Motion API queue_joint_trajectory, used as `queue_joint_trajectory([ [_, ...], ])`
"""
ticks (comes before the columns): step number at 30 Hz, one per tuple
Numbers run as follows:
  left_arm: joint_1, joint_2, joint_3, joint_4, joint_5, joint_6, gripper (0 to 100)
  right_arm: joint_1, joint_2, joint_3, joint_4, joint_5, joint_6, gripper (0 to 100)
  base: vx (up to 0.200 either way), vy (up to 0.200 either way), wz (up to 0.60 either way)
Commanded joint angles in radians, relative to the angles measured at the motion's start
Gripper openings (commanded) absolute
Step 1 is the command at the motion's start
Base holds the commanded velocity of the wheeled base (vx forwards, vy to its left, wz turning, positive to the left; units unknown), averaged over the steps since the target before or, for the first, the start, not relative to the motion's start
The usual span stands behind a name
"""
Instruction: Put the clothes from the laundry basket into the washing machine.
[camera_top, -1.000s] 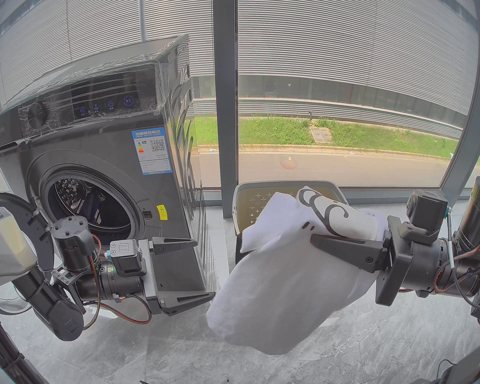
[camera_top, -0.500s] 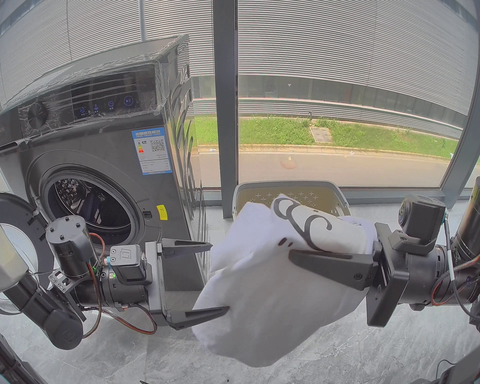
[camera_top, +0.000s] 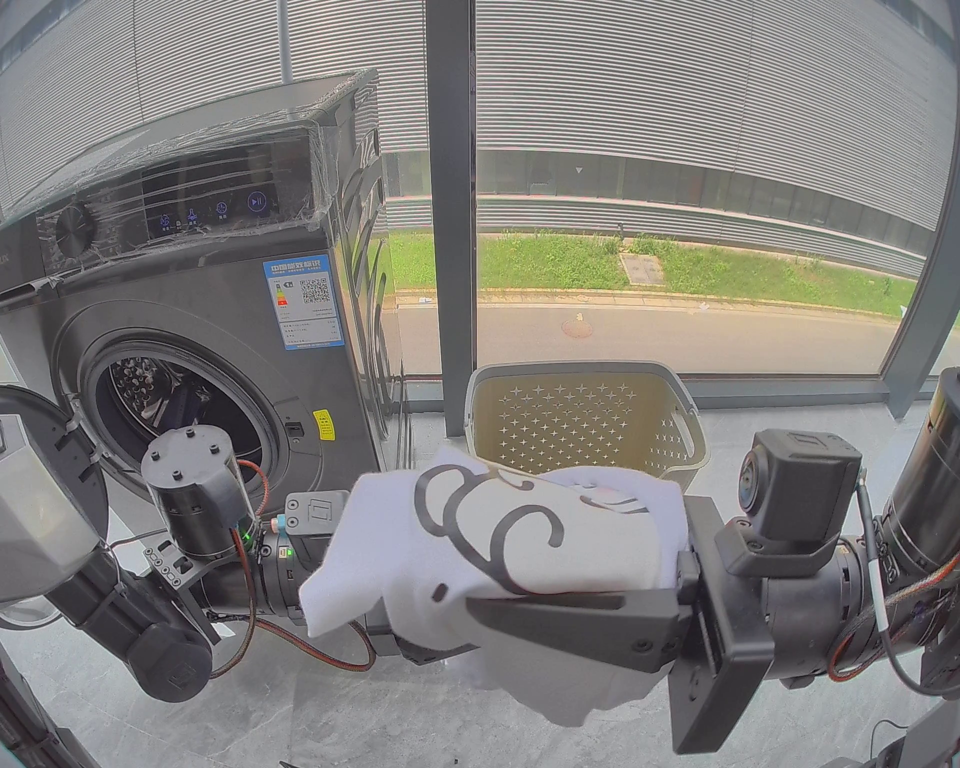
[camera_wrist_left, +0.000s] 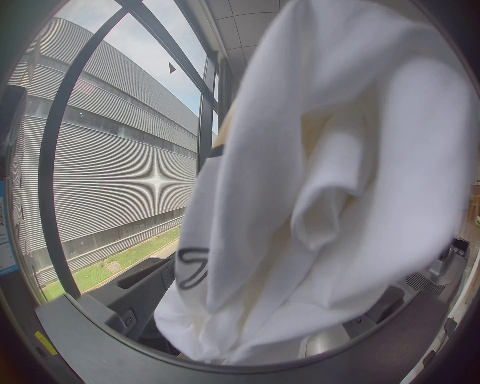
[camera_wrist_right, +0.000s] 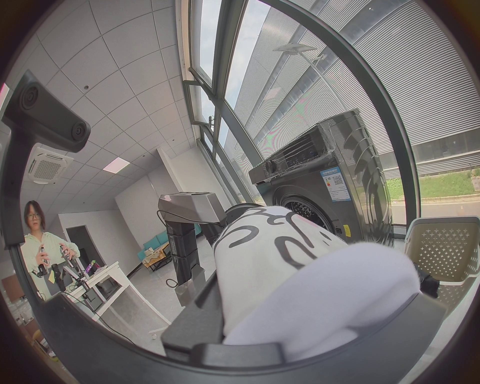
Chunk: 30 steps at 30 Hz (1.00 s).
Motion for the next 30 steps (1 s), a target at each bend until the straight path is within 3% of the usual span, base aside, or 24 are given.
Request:
queue_joint_trajectory([
  [1, -0.069, 0.014, -0.009, -0.001, 0.009, -0.004, 100, 0.011, 0.045, -0.035, -0.002, 0.001, 0.003, 0, 0.000, 0.000, 0.00],
  [5, -0.125, 0.000, -0.009, -0.001, 0.044, -0.007, 100, -0.014, 0.061, -0.050, -0.001, -0.002, 0.003, 0, 0.000, 0.000, 0.00],
  [11, -0.129, -0.039, 0.001, -0.001, 0.059, -0.007, 100, -0.075, 0.057, -0.044, -0.002, -0.005, 0.003, 0, 0.000, 0.000, 0.00],
  [12, -0.129, -0.039, 0.004, -0.001, 0.059, -0.007, 0, -0.077, 0.058, -0.047, -0.001, -0.005, 0.003, 0, 0.000, 0.000, 0.00],
  [30, -0.132, -0.032, 0.001, -0.001, 0.059, -0.010, 0, -0.077, 0.052, -0.052, -0.001, -0.007, 0.003, 0, 0.000, 0.000, 0.00],
])
